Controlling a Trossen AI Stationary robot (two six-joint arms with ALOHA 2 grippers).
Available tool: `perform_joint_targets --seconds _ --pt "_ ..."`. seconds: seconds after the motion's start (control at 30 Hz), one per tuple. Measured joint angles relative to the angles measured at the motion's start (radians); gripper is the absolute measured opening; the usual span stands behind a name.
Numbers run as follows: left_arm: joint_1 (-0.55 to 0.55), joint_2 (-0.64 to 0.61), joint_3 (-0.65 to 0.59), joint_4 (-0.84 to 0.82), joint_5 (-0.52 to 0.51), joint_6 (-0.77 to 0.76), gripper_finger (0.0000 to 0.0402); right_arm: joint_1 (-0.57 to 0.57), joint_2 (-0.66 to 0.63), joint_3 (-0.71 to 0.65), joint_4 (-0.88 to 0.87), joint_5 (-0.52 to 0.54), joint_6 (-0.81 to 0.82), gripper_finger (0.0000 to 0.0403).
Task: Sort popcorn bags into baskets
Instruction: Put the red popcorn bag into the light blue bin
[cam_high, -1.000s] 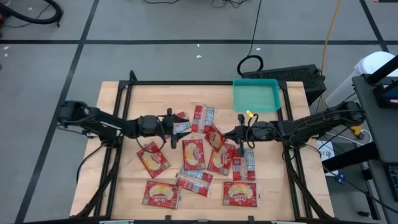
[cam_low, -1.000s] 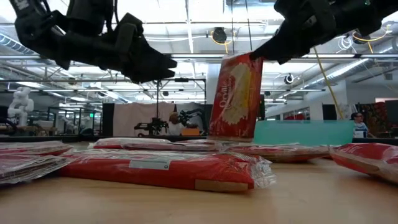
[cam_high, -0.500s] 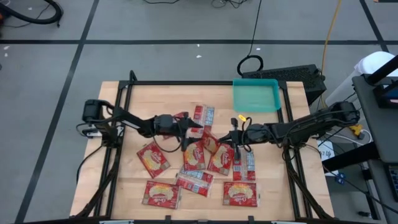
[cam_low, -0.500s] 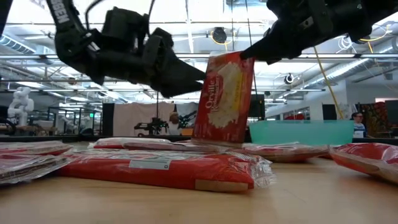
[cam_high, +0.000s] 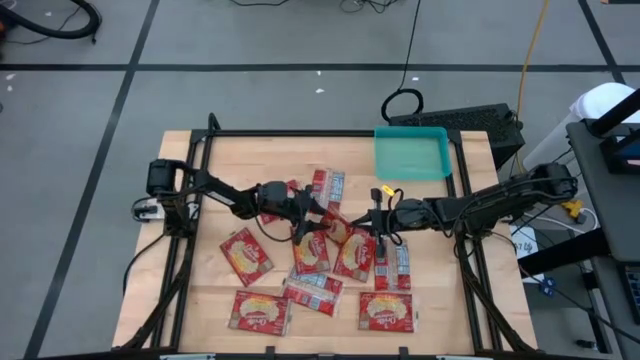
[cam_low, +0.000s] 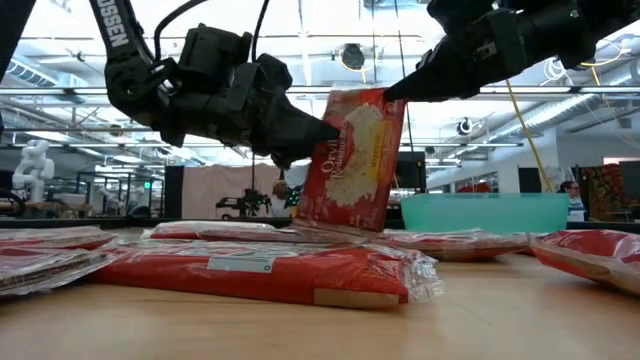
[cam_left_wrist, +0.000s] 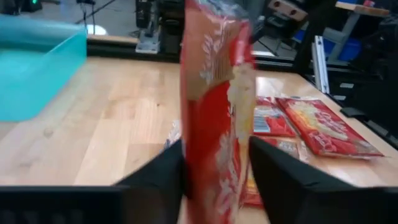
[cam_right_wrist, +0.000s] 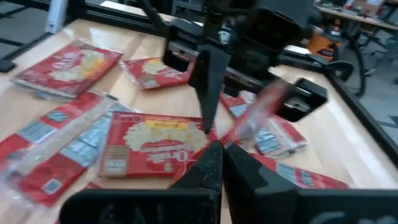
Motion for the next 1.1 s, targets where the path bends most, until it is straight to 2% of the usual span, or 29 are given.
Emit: perform_joint_targets --seconds 0.17,0.23,0.37,0.5,0.63,0.8,1.1 --pt "0.002 -0.001 0.0 0.014 -0.014 -0.006 0.0041 -0.018 0.0 0.0 0.0 0.028 0.0 0.0" --pt "0.007 -0.001 0.0 0.014 -0.018 -0.016 0.0018 -0.024 0.0 -0.001 -0.001 0.033 0.007 0.0" --pt "0.019 -0.001 0.0 0.004 -0.032 -0.022 0.0031 -0.03 0.0 -0.001 -0.005 0.116 0.067 0.0" --pt "0.024 -0.022 -0.002 -0.041 -0.04 -0.021 0.0032 -0.032 0.0 -0.001 -0.006 0.139 0.104 0.0018" --pt "0.02 -0.071 -0.003 -0.102 -0.055 -0.007 0.0018 -0.032 0.0 -0.001 -0.007 0.184 0.161 0.0063" --pt "-0.009 -0.146 -0.005 -0.188 -0.177 0.067 0.0018 -0.032 -0.018 -0.001 -0.022 0.212 0.215 0.0129" --pt "-0.078 -0.159 -0.003 -0.146 -0.356 0.103 0.003 -0.033 -0.129 -0.002 -0.099 0.205 0.273 0.0217"
